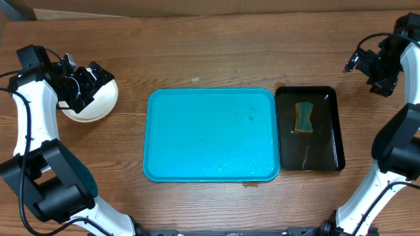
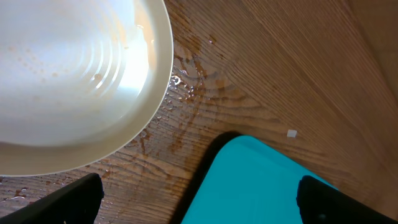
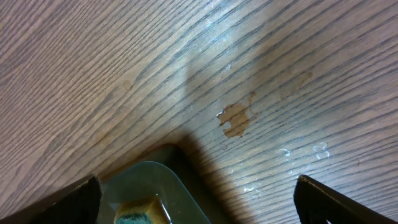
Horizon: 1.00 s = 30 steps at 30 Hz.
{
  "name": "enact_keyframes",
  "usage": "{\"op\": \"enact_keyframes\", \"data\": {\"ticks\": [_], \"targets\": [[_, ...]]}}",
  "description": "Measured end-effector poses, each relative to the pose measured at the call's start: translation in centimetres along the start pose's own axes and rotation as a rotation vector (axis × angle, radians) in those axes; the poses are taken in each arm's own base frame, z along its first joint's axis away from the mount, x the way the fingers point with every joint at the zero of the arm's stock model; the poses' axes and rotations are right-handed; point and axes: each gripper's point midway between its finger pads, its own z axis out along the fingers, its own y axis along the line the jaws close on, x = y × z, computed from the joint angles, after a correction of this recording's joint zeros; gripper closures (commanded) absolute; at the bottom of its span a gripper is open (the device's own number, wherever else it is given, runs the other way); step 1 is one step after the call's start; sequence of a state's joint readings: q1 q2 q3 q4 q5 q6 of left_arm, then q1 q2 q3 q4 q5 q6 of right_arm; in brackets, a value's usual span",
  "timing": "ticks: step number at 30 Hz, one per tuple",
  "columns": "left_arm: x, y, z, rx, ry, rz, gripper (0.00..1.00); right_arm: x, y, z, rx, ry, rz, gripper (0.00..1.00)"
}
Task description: Clean dirty plates on tray and stack at the side
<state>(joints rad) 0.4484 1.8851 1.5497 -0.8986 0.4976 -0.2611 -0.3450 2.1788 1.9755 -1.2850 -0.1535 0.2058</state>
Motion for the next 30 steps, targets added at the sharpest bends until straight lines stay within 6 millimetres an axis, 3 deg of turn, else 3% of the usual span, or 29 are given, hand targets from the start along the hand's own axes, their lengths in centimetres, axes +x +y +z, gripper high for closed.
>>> {"op": "enact_keyframes", "data": {"ticks": [7, 11, 13, 17, 19, 22, 27, 30], "targets": [[0.0, 0.0, 0.0, 0.000, 0.000, 0.000, 0.00, 0.0, 0.0, -0.1, 0.000, -0.001, 0.000, 0.00], [0.0, 0.0, 0.0, 0.000, 0.000, 0.000, 0.00, -0.1, 0.5, -2.7, -0.016, -0.058, -0.011, 0.00], [0.0, 0.0, 0.0, 0.000, 0.000, 0.000, 0.00, -0.2, 1.2, -6.2, -0.037, -0.135, -0.025, 0.00], [0.0, 0.0, 0.0, 0.000, 0.000, 0.000, 0.00, 1.1, 2.6, -16.1, -0.101, -0.358, -0.066, 0.00], [0.0, 0.0, 0.0, 0.000, 0.000, 0.000, 0.00, 2.9, 3.2, -21.8, -0.138, -0.488, -0.090, 0.00], [0.0, 0.0, 0.0, 0.000, 0.000, 0.000, 0.00, 6.2, 3.6, -28.5, -0.186, -0.651, -0.124, 0.00], [0.0, 0.0, 0.0, 0.000, 0.000, 0.000, 0.00, 12.2, 4.9, -36.8, -0.240, -0.898, -0.230, 0.00], [0.0, 0.0, 0.0, 0.000, 0.000, 0.000, 0.00, 15.4, 5.2, -40.1, -0.256, -1.014, -0.277, 0.00]]}}
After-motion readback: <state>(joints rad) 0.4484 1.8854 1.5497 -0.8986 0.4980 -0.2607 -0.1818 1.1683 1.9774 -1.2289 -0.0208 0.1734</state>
